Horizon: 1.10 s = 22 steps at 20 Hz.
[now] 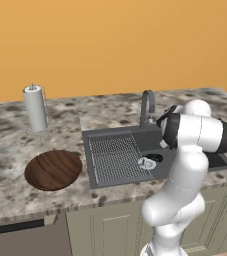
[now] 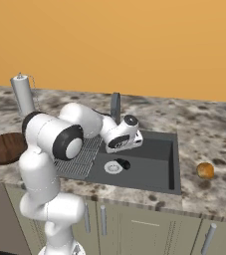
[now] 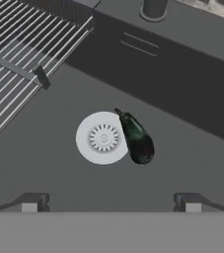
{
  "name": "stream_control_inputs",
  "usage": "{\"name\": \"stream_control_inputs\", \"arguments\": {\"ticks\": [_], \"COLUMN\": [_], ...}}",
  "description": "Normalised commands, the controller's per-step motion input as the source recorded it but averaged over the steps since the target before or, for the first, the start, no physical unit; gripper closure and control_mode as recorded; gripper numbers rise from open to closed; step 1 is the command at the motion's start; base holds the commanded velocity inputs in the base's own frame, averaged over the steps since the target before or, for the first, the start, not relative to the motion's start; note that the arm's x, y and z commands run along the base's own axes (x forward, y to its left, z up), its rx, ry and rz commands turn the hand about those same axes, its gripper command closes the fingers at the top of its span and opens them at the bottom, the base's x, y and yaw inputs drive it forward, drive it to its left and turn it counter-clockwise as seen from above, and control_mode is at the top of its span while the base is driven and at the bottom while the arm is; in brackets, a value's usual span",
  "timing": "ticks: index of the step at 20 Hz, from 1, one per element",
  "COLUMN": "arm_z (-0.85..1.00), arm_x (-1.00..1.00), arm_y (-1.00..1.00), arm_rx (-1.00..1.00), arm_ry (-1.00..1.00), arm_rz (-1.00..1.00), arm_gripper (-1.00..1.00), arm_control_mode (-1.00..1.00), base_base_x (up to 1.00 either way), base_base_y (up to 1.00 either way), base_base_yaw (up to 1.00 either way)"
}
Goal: Remove the eggplant and potato from the sink. Then move the bowl and cup from the counter to the sink for washing.
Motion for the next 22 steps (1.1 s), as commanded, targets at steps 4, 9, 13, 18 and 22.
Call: {"name": "stream_control_inputs", "arguments": {"ticks": [4, 9, 13, 18, 22], "arm_z": [-0.19, -0.19, -0.22, -0.25, -0.27], "arm_x": [0.24, 0.23, 0.24, 0.23, 0.21], "arm_y": [0.0, 0.0, 0.0, 0.0, 0.0], "arm_rx": [-0.07, -0.01, 0.0, 0.0, 0.0], "arm_ry": [0.0, 0.0, 0.0, 0.0, 0.0], "arm_rz": [0.0, 0.0, 0.0, 0.0, 0.0], "arm_gripper": [-1.0, -1.0, -1.0, -1.0, -1.0], "arm_control_mode": [-1.0, -1.0, -1.0, -1.0, -1.0], "base_base_x": [0.0, 0.0, 0.0, 0.0, 0.0], "base_base_y": [0.0, 0.0, 0.0, 0.0, 0.0], "base_base_yaw": [0.0, 0.0, 0.0, 0.0, 0.0]}}
